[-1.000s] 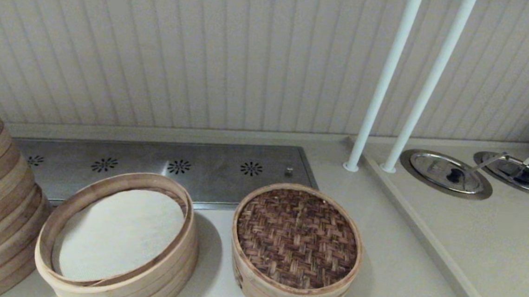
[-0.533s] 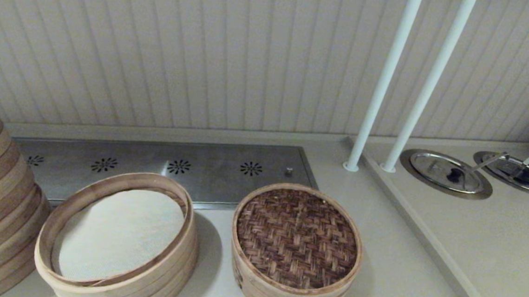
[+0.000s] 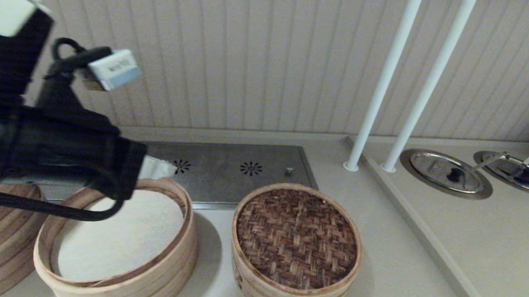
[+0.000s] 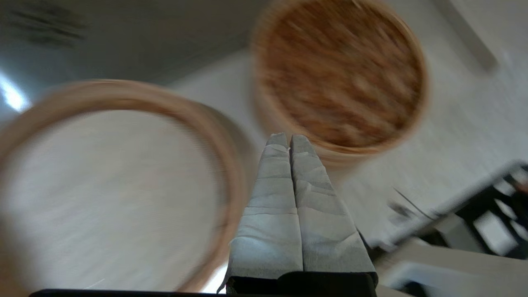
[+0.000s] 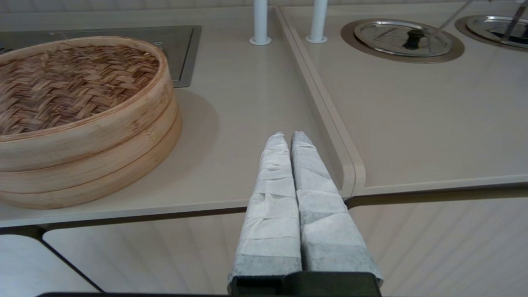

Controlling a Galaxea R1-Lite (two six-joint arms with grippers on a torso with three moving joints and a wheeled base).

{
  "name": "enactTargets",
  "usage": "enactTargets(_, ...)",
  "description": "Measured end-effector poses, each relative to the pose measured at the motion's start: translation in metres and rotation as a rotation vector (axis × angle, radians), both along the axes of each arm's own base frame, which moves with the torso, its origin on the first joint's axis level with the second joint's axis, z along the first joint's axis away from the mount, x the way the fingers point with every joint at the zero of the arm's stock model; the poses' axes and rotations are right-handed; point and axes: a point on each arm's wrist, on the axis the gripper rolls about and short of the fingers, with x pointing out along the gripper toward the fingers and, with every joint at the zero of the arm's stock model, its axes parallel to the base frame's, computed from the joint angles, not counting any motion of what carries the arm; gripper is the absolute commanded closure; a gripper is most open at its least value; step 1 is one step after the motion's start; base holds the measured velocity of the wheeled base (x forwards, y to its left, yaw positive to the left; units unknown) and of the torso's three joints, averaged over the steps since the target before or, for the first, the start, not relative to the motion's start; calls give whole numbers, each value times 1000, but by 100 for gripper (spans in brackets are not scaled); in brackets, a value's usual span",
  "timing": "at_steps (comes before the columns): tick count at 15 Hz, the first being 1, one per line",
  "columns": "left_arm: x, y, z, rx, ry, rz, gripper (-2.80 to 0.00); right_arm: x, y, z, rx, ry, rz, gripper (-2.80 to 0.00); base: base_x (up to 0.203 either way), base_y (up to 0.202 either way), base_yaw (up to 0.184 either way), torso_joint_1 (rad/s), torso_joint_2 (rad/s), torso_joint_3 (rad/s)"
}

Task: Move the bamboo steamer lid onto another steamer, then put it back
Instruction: Pick up the steamer

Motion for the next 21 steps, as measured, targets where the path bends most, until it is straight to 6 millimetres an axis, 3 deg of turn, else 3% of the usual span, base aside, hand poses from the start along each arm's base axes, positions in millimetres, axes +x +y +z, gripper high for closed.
enactTargets(2, 13, -42, -8, 5, 81, -60, 0, 0, 0, 0, 0, 0, 0, 0, 0, 0, 0, 0, 0, 0)
enactTargets(5, 18, -99, -18, 2, 136, -142, 0, 0, 0, 0, 0, 0, 0, 0, 0, 0, 0, 0, 0, 0)
enactTargets(8, 23, -139, -31, 20, 162, -197, 0, 0, 0, 0, 0, 0, 0, 0, 0, 0, 0, 0, 0, 0)
enactTargets(9, 25, -150, -38, 28, 174, -205, -280, 0, 0, 0, 0, 0, 0, 0, 0, 0, 0, 0, 0, 0)
enactTargets(13, 36, -179, -59, 40, 209, -202, -280, 0, 0, 0, 0, 0, 0, 0, 0, 0, 0, 0, 0, 0)
enactTargets(21, 68, -207, -96, 137, 114, 0, -280, 0, 0, 0, 0, 0, 0, 0, 0, 0, 0, 0, 0, 0)
